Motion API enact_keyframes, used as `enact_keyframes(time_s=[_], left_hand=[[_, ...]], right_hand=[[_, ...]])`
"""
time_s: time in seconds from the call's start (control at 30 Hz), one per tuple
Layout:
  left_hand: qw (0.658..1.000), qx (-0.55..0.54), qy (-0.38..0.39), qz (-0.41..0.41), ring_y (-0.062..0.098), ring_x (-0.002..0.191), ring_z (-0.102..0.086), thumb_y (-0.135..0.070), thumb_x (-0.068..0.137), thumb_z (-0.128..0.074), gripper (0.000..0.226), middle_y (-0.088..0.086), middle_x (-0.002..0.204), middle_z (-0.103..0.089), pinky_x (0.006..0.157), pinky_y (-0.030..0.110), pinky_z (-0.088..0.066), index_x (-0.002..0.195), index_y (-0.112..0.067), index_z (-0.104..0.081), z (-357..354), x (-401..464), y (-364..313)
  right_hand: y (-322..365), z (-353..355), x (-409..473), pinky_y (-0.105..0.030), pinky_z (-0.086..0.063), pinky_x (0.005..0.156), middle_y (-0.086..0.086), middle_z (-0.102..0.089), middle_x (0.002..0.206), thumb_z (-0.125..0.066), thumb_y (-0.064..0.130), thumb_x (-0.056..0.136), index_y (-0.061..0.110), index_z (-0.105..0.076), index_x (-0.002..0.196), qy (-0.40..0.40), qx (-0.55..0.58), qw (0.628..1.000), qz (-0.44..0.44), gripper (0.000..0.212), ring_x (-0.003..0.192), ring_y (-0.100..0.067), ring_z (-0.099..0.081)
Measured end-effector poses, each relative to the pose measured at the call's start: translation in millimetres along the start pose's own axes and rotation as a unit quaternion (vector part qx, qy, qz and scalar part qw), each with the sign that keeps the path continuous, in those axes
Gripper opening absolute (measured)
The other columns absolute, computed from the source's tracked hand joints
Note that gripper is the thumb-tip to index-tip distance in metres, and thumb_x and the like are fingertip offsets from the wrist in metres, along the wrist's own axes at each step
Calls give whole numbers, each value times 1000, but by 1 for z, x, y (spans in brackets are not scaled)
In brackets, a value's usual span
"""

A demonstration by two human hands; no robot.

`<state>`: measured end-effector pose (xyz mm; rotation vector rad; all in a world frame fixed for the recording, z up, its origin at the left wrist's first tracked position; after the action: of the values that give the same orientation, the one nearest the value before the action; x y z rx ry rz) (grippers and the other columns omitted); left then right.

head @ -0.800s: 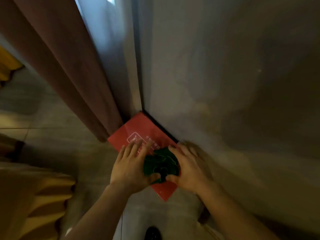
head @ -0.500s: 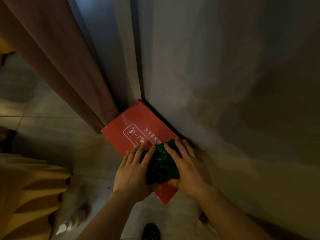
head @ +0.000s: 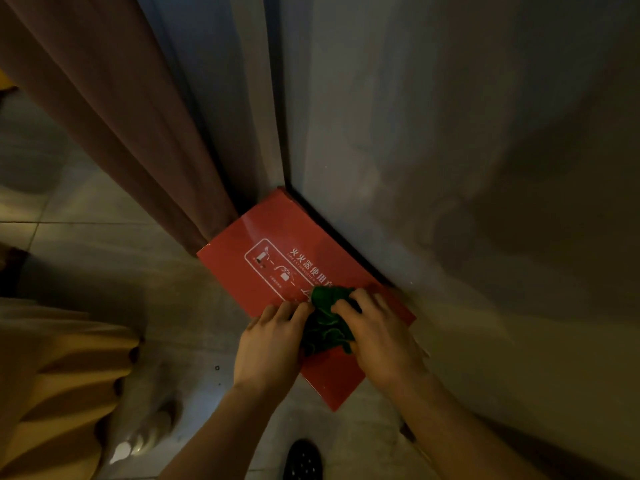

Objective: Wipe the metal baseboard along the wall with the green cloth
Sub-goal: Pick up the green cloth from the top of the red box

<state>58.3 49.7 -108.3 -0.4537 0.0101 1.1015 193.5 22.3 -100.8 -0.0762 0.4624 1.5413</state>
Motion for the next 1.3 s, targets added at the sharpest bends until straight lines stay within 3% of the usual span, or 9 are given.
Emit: enact_keyframes(time_s=[0.33, 0.7, 0.9, 1.1, 1.3], left_hand=[[1000, 10, -11, -26, 22, 114, -52, -24, 93, -64, 52, -10, 132, -55, 81, 36, -50, 138, -36, -41, 48, 0, -14], [995, 17, -48, -90, 26, 109, -54, -27, 90, -66, 40, -5, 117, -58, 79, 43, -53, 126, -29, -50, 160, -18, -57], [988, 29, -90, -121, 28, 106, -54, -20, 84, -71, 49, -3, 113, -58, 74, 43, -51, 127, -30, -51, 235, -52, -74], [978, 36, -129, -159, 23, 108, -53, -18, 85, -70, 50, -6, 118, -57, 80, 40, -50, 127, -33, -48, 315, -101, -81], [962, 42, -179, -200, 22, 103, -52, -17, 85, -69, 47, -6, 114, -58, 75, 36, -46, 126, -32, -51, 395, -160, -87]], right_hand=[[11, 44, -19, -39, -52, 83, -2, -49, 123, -68, 13, 84, 27, -50, 127, -58, 20, 998, -28, 49, 110, -25, -50], [39, 155, -63, -41, -52, 78, -5, -54, 113, -71, 15, 79, 23, -54, 123, -126, 11, 990, -55, 48, 102, -27, -54], [76, 221, -104, -41, -51, 77, -7, -57, 113, -67, 7, 79, 21, -57, 122, -176, 11, 983, -57, 46, 101, -30, -55], [130, 284, -155, -39, -52, 74, -2, -54, 114, -71, 17, 82, 26, -51, 122, -231, -10, 971, -61, 46, 100, -24, -54], [189, 339, -213, -38, -52, 71, 0, -55, 111, -70, 16, 82, 26, -53, 122, -289, -23, 954, -70, 44, 97, -23, -55]])
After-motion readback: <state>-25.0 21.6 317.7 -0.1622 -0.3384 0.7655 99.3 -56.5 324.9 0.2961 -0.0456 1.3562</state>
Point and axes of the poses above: each hand's wrist, its own x-axis towards the middle knuckle, its own z-axis out of the back of the hand, y = z × x, the point moved 8 cm from there along x, towards the middle knuckle
